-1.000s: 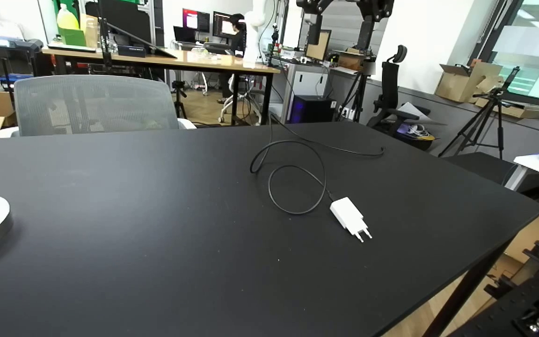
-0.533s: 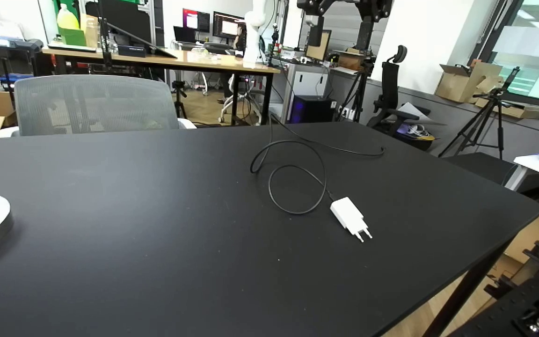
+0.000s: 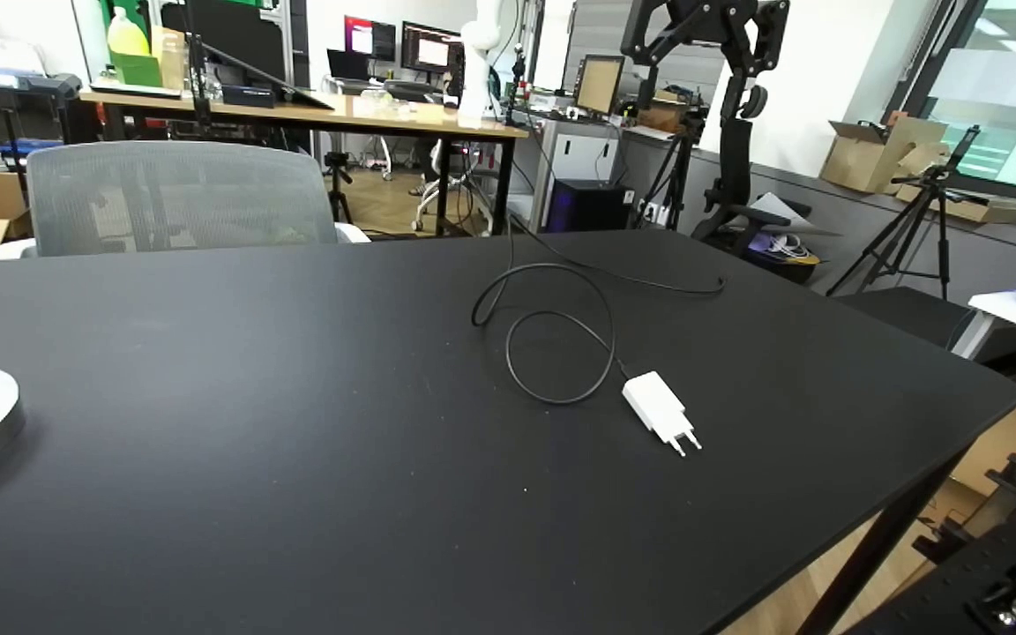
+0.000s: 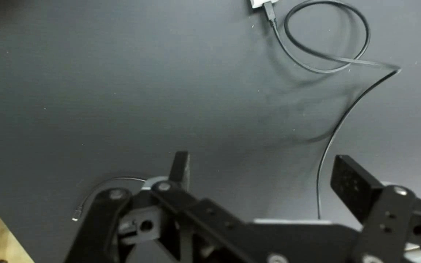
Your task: Spread the charger cable
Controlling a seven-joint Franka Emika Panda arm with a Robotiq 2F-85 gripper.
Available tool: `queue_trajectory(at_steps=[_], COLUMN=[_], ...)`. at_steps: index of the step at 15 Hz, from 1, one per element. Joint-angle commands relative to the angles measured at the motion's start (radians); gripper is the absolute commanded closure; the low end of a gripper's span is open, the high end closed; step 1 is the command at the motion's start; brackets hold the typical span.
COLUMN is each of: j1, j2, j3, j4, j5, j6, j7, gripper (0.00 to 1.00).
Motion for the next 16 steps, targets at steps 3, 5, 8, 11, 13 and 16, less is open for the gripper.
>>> queue_trajectory(at_steps=[3,5,8,11,13,16], j1=[0.01,0.021,0.029,0.033,0.036,0.026], j2=[0.214,0.296,0.279,0.325,0.319,0.374], j3=[-0.021,-0.026,-0.034,-0.038,-0.041,-0.037], j4=[0.235,0.327,0.291,0.339,0.327,0.391], j5=[0.051,0.057,0.055,0.056,0.058,0.109], j6=[0.001,0.011,0.047,0.049,0.066,0.055], j7=[0.181,0.221,0.206,0.226,0.245,0.247], gripper=[0.0,0.0,0.0,0.0,0.0,0.0])
